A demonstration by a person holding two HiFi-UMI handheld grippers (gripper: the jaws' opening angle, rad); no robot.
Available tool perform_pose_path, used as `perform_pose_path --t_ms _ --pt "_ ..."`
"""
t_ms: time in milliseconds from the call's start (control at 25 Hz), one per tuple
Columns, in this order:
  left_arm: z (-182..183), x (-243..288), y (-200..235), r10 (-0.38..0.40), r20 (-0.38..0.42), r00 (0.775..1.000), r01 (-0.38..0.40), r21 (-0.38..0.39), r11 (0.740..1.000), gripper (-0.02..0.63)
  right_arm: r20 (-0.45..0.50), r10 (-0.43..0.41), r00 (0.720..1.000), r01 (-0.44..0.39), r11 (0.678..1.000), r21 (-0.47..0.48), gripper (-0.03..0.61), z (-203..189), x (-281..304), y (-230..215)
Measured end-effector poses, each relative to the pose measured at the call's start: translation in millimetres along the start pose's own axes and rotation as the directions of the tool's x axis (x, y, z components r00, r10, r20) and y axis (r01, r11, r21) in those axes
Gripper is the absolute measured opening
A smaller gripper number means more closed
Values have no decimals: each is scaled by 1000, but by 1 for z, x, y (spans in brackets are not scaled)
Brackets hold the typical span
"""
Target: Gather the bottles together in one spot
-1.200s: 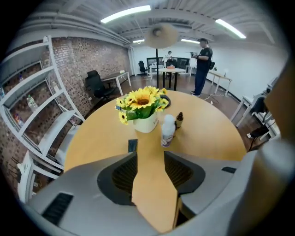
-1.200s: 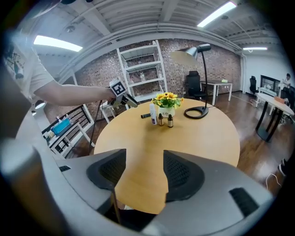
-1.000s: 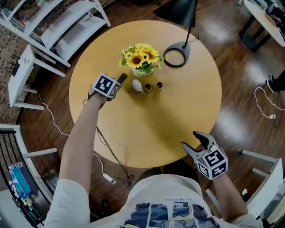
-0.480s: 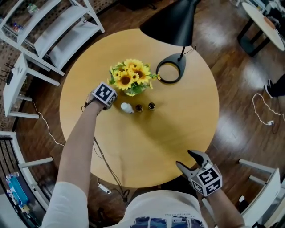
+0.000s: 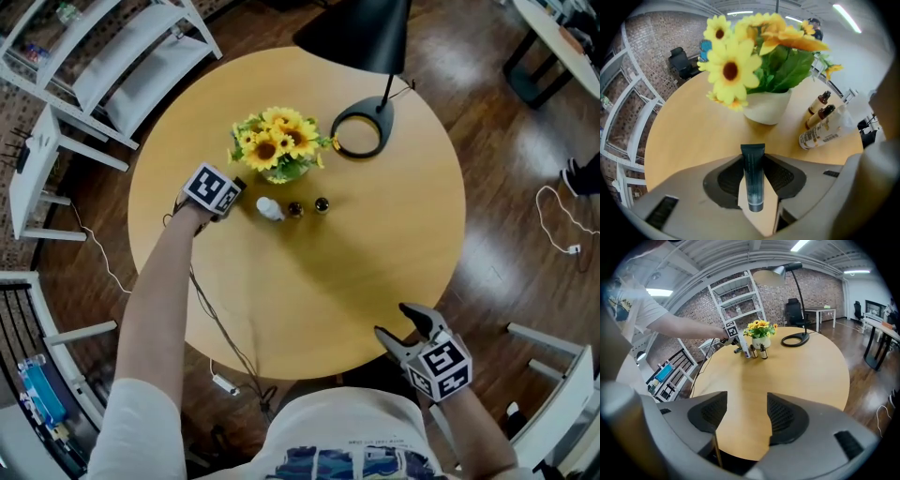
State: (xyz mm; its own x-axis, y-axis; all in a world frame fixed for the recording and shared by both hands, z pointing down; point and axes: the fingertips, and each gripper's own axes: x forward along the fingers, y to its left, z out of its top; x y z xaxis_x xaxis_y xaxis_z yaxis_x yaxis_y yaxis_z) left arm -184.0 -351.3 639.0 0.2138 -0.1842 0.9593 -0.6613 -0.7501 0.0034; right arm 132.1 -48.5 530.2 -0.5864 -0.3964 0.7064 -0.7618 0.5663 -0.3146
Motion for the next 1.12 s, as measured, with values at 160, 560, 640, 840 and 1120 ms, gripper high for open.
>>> perform_pose_path --t_ms 160,560,640,840,1120 --pt "3 -30 -3 4 126 992 -2 -14 1000 145 1 9 1000 -9 1000 -10 287 -4 1 10" --pt "6 -99 -29 85 527 846 50 -237 970 144 23 21 1000 -20 999 -42 287 -7 -2 47" --pt "2 -106 -37 134 567 813 31 -272 962 144 24 21 999 -19 999 -47 287 -9 -4 54" --pt "-5 -112 -51 263 630 731 -17 -368 930 144 21 19 1000 -18 998 -54 287 -18 -9 68" --pt "5 -106 -66 396 686 611 -4 -497 867 144 -13 8 1000 -8 999 -52 287 -38 -17 79"
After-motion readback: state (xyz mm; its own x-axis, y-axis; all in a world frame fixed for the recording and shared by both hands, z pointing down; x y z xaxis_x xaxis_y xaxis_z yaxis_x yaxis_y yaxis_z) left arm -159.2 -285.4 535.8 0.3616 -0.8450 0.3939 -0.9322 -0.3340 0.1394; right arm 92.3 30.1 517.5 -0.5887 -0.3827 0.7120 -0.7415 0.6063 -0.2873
